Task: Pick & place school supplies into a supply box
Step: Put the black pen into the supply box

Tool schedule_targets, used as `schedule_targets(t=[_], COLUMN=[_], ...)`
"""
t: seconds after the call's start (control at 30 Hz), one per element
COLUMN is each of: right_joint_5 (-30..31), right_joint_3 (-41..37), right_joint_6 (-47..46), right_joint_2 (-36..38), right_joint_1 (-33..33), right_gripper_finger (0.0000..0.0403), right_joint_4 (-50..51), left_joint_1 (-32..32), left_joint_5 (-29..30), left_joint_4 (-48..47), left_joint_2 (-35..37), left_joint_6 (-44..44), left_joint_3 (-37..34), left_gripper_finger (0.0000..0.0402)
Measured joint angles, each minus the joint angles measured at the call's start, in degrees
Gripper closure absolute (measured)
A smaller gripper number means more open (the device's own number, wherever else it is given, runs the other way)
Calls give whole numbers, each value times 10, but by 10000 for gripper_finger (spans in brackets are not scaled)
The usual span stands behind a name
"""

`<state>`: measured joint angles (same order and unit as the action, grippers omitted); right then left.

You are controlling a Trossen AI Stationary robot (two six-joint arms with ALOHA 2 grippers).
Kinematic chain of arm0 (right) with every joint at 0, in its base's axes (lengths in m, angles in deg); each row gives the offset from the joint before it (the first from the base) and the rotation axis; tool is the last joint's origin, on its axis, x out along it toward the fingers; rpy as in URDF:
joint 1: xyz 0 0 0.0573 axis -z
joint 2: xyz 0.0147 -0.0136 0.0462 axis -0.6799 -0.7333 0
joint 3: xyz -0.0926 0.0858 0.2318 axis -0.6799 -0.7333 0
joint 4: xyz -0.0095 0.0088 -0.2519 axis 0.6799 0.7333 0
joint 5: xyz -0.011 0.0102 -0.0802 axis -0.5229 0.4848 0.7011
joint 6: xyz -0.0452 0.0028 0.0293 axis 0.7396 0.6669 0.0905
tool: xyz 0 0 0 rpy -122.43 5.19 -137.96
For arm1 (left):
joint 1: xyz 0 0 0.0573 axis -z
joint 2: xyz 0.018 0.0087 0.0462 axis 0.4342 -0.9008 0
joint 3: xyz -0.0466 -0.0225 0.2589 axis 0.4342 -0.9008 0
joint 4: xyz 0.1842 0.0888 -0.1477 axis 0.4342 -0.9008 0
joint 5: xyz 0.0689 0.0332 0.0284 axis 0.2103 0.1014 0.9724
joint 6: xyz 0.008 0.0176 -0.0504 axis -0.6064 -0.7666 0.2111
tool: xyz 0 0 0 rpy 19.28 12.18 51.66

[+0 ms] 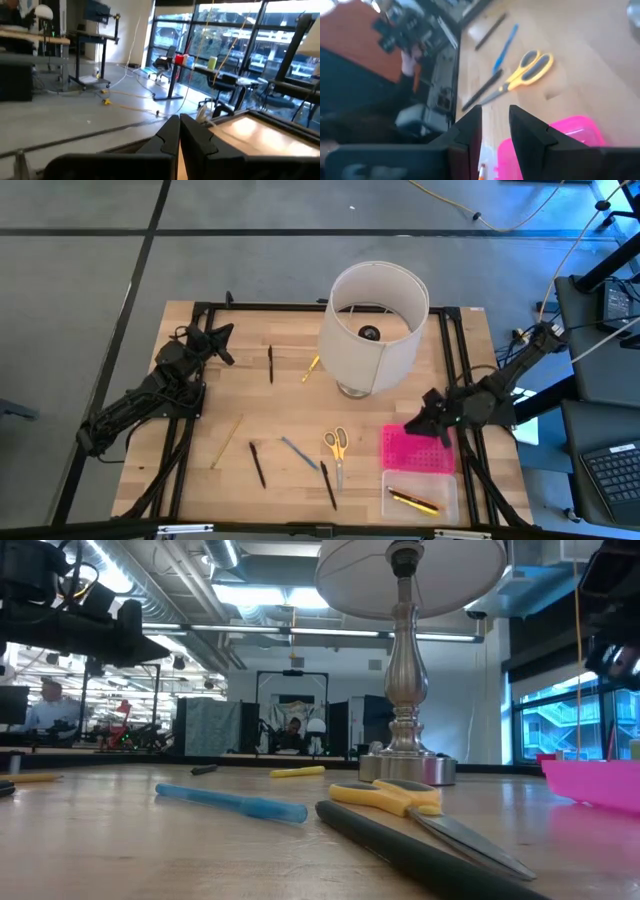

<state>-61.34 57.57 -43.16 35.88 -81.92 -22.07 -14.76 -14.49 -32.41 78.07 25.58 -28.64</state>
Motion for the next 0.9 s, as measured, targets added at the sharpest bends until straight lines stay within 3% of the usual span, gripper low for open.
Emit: schedule_targets(t=[0.13,0.33,0.57,0.73,0.9], right_joint_5=[1,1,27,32,50], right_joint_3=[-34,-55,-61,-61,-61], right_joint_6=[-11,40,58,62,104], right_joint_2=[80,124,125,125,125], right_joint_1=[20,23,24,24,24], right_gripper_finger=[300,300,300,300,300], right_joint_4=[-3,-3,-5,-10,-13], left_joint_1=[0,0,3,24,36], left_joint_5=[-13,-154,-285,-292,-285], left_joint_4=[0,46,118,160,151], left_joint_2=[0,0,0,-2,-2], left_joint_6=[36,7,6,6,6], left_joint_3=[0,0,0,0,0], left_gripper_finger=[395,385,306,249,227])
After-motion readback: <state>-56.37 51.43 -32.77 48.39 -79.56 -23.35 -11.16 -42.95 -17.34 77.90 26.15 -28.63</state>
